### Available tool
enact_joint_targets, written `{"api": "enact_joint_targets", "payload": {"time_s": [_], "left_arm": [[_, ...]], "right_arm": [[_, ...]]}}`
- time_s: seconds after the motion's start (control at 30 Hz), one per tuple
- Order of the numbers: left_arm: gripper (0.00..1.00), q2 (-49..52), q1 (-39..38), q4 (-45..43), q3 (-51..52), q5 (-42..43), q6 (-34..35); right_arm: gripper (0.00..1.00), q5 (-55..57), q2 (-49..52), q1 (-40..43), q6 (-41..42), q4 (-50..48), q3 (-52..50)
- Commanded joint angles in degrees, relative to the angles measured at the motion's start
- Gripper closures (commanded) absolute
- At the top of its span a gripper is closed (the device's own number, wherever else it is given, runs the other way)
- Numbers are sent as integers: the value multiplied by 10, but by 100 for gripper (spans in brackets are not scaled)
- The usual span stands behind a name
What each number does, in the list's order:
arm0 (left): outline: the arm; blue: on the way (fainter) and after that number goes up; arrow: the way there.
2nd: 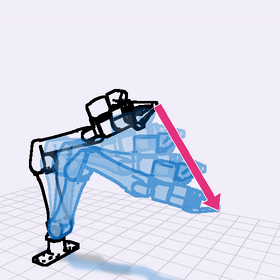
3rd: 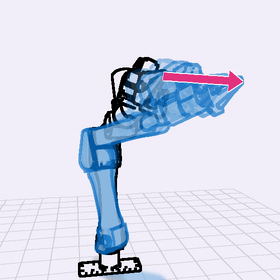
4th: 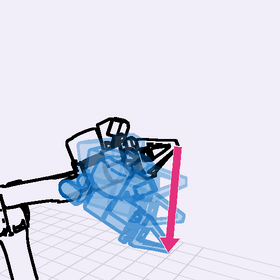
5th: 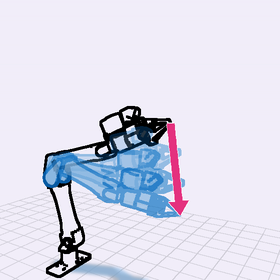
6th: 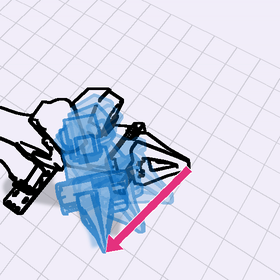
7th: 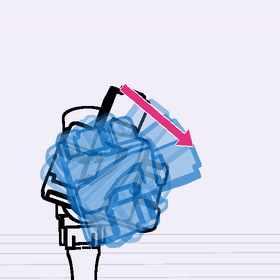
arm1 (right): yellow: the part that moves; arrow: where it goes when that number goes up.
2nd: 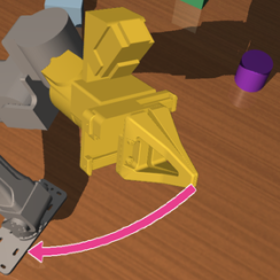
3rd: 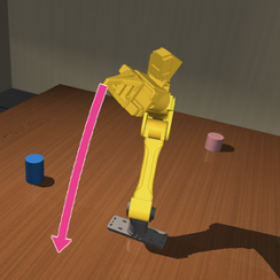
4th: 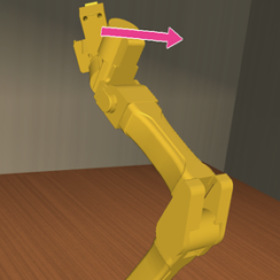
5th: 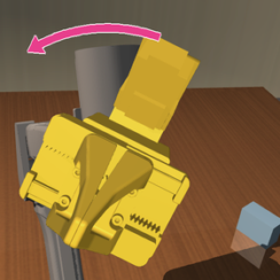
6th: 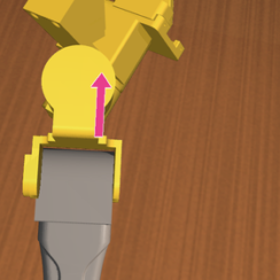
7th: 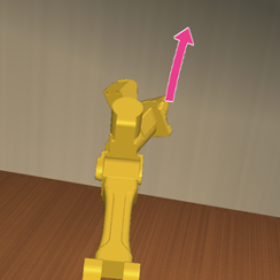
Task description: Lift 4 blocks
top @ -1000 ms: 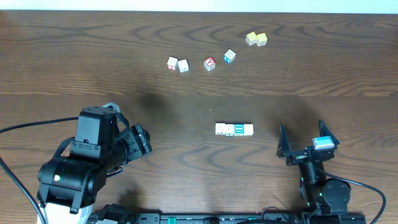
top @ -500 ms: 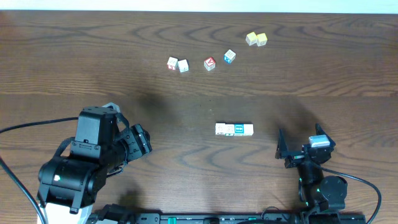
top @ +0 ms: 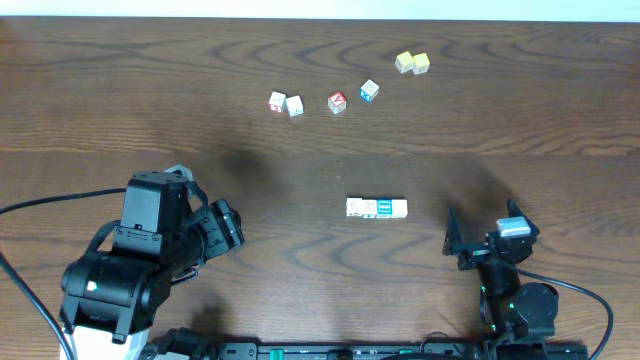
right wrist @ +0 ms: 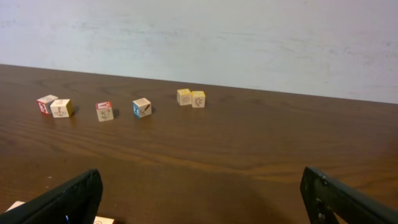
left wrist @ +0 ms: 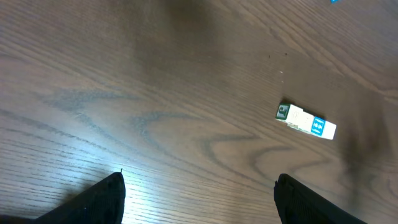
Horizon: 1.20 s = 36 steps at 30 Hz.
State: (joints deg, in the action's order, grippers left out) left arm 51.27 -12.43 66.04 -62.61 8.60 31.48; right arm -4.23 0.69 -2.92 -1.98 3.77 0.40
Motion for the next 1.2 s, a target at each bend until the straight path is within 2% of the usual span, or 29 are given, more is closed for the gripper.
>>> {"api": "enact_joint_targets", "payload": {"time_s": [0.0, 0.17, 0.33, 0.43, 0.57, 0.7, 0.83, 0.93, 1.17], "left_arm": [[23, 0, 3, 2, -7, -7, -4], [23, -14, 6, 5, -7, -7, -11], [23, -97, 6, -22, 25, -5, -118], [23, -183, 7, -80, 80, -1, -178], [23, -314, 31, -167, 171, -1, -217], [23, -398, 34, -256, 249, -1, -279], [23, -458, 61, -326, 322, -1, -316], [23, -489, 101, -383, 386, -1, -317], [23, -512, 122, -521, 492, -1, -317]], "right_arm": [[1, 5, -3, -5, -2, 3, -1], [1, 6, -3, -5, -2, 3, -1], [1, 6, -3, -5, -2, 3, -1], [1, 5, -3, -5, -2, 3, -1], [1, 6, -3, -5, -2, 3, -1], [1, 6, -3, -5, -2, 3, -1], [1, 6, -3, -5, -2, 3, -1], [1, 6, -3, -5, -2, 3, -1], [1, 6, -3, -5, -2, 3, -1]]}}
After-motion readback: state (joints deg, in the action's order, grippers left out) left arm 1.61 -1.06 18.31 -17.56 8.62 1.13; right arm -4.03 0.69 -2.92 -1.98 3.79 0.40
